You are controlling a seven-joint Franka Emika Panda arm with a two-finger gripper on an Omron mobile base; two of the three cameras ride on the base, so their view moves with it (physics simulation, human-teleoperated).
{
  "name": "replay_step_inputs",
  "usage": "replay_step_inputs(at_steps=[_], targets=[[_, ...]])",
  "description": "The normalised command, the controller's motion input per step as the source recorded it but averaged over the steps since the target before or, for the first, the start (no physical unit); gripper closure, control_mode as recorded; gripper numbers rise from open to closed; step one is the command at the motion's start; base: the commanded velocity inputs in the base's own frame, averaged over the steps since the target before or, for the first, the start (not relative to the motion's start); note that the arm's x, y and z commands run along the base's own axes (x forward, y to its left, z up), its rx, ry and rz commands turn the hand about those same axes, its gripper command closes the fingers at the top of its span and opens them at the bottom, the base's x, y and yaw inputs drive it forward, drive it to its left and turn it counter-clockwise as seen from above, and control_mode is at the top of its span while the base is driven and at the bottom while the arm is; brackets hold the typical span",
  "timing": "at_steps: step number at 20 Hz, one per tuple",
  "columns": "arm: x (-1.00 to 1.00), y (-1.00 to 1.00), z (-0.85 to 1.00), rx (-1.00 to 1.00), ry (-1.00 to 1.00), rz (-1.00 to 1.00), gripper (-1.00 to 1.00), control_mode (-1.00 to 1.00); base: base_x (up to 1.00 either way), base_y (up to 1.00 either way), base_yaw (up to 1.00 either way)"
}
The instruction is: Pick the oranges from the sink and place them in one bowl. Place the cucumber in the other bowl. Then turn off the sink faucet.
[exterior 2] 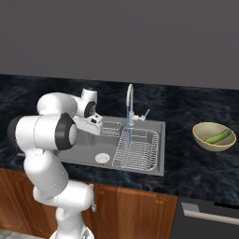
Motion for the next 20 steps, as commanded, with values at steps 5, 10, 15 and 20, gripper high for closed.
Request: replay_step_inputs(at_steps=[5,10,15,20], targets=[[0.00,-0.01,-0.20,0.00,0.00,0.00,-1.00,-1.00,0.00,0.00,0.00],[-0.08,-0.05,-0.15,0.00,-0.03,0.00,-1.00,-1.00,0.00,0.00,0.00],[-0.29,-0.19,-0.10,-0.01,-0.08,0.00,-1.00,-1.00,0.00,0.00,0.00],[-0.46,-0.17,-0.16,-0.03,0.00,0.00,-1.00,-1.00,0.00,0.00,0.00]])
